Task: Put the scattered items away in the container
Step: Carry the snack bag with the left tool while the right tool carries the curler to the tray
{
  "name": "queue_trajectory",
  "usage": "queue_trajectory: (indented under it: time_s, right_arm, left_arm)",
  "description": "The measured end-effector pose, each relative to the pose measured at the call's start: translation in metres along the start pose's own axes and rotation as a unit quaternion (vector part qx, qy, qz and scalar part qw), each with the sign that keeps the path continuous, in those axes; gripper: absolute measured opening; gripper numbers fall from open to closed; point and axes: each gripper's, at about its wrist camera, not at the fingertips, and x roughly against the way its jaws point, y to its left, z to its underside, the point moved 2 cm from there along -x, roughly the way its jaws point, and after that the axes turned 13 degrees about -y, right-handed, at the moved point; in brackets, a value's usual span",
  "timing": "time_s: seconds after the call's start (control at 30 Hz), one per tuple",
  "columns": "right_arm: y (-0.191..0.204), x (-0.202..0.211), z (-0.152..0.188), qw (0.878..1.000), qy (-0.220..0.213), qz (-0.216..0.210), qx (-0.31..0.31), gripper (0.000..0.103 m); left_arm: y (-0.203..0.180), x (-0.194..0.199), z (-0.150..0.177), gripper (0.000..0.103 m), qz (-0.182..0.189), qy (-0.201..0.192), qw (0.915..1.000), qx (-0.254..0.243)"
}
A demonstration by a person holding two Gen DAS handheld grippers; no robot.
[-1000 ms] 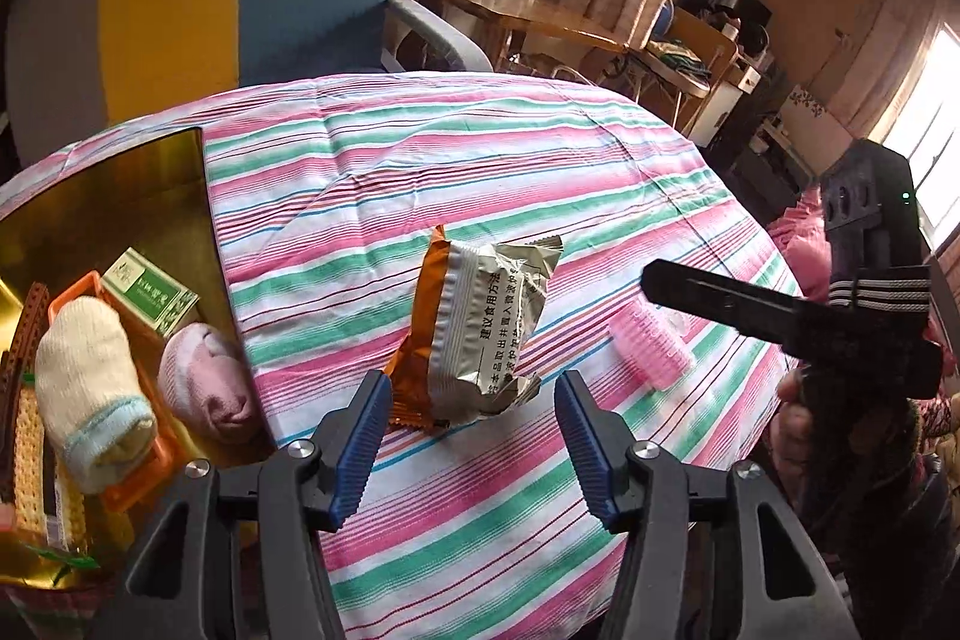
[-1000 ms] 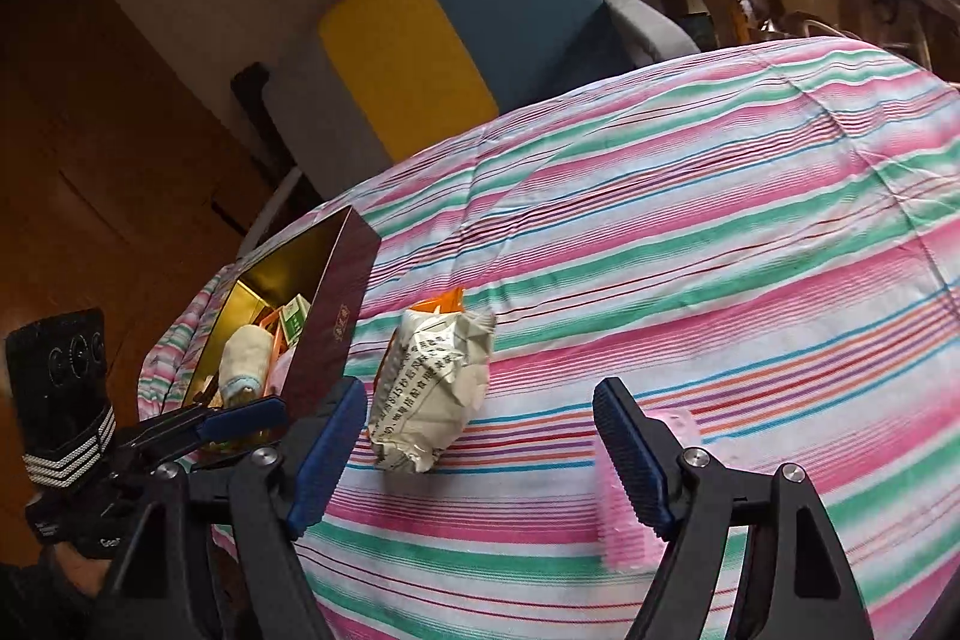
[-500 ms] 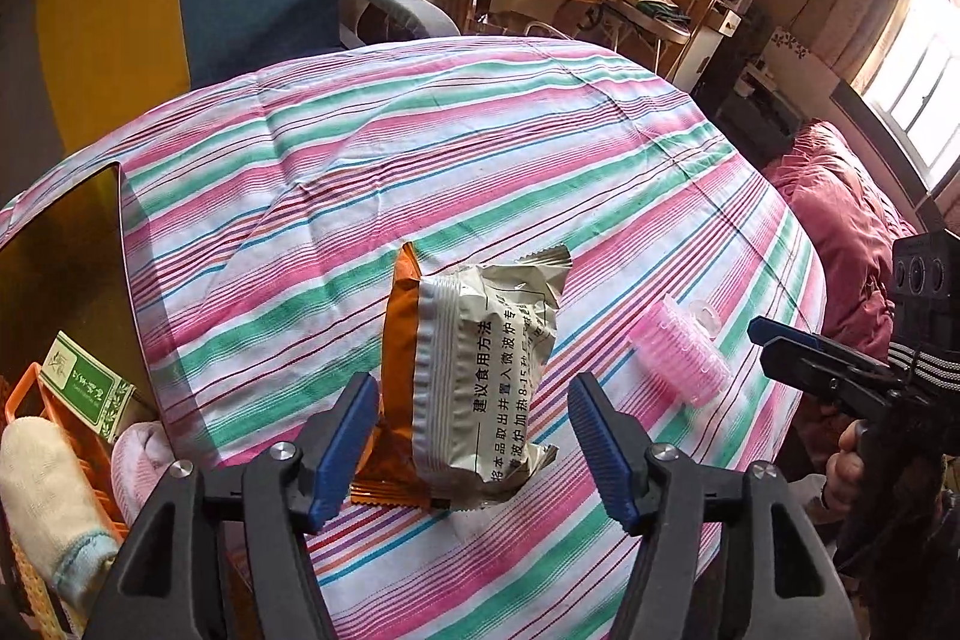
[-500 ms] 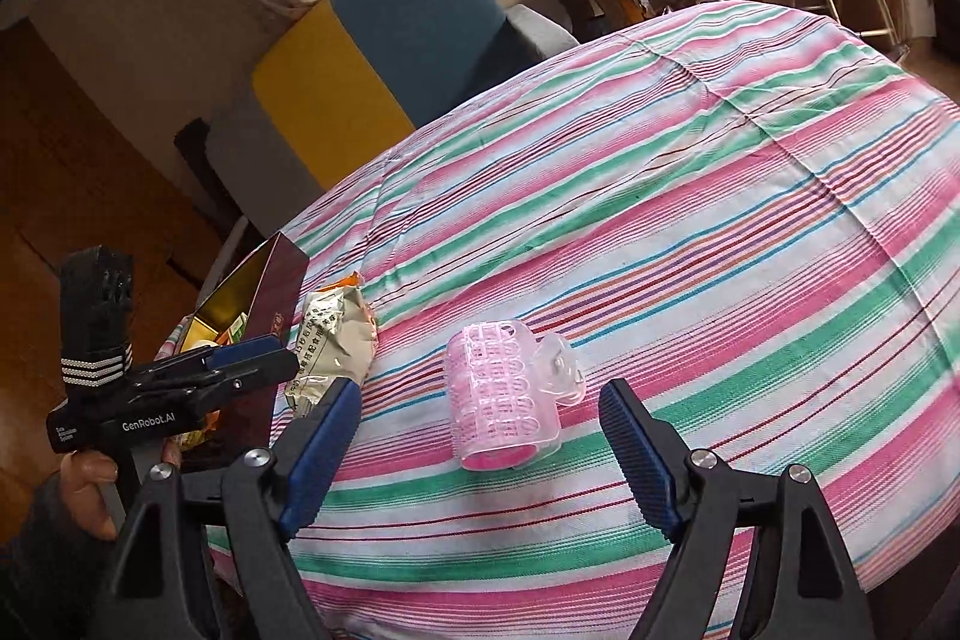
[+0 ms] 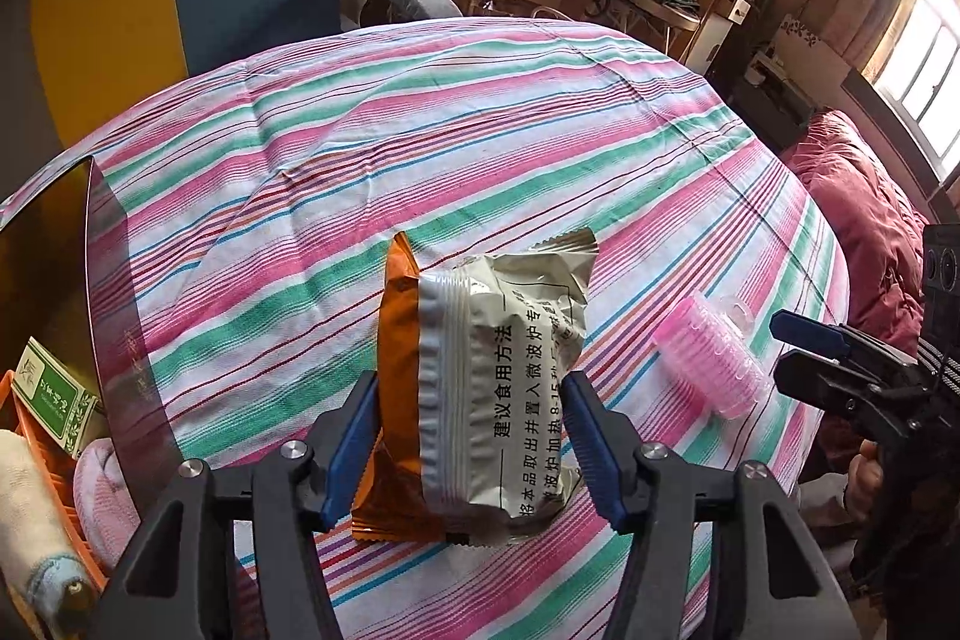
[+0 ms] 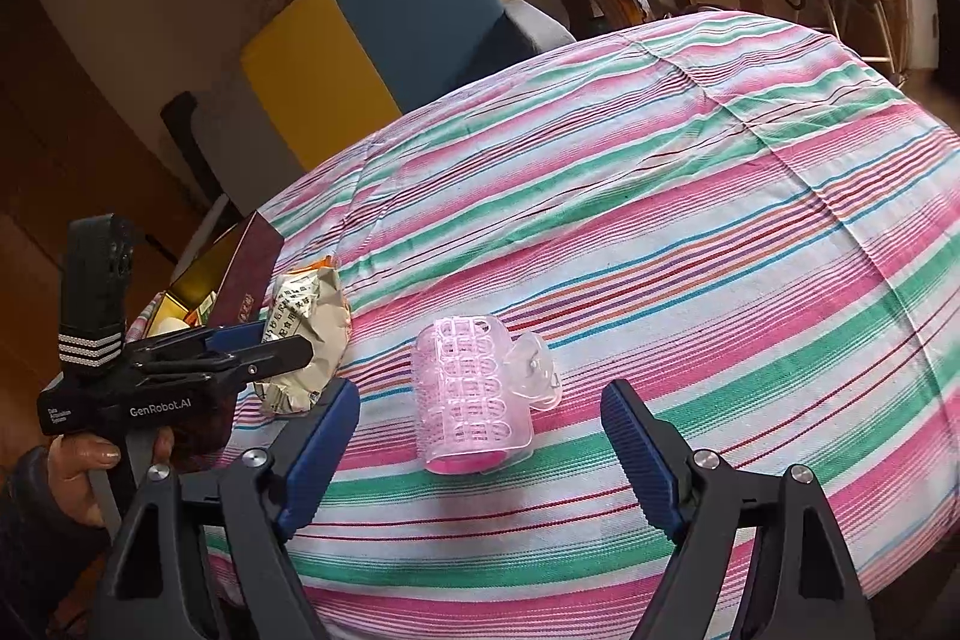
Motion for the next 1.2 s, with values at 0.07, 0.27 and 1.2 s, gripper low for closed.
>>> queue_trajectory:
  time_s: [0.07, 0.27, 1.2]
  right_arm:
    - [0.004, -0.006, 0.002, 1.000, 0.005, 0.006, 0.015, 0.083]
    - [0.014, -0.020, 0.008, 0.998, 0.010, 0.027, 0.052, 0.083]
    - [0.083, 0.008, 0.010, 0.994, -0.021, 0.011, 0.106, 0.059]
  left_arm:
    - [-0.002, 0.002, 0.002, 0.060, -0.002, -0.005, 1.0000, 0.001]
    - [-0.005, 0.011, 0.012, 0.059, 0.001, -0.012, 0.9999, 0.010]
    - [0.006, 0.104, 0.043, 0.059, 0.005, -0.090, 0.9930, 0.076]
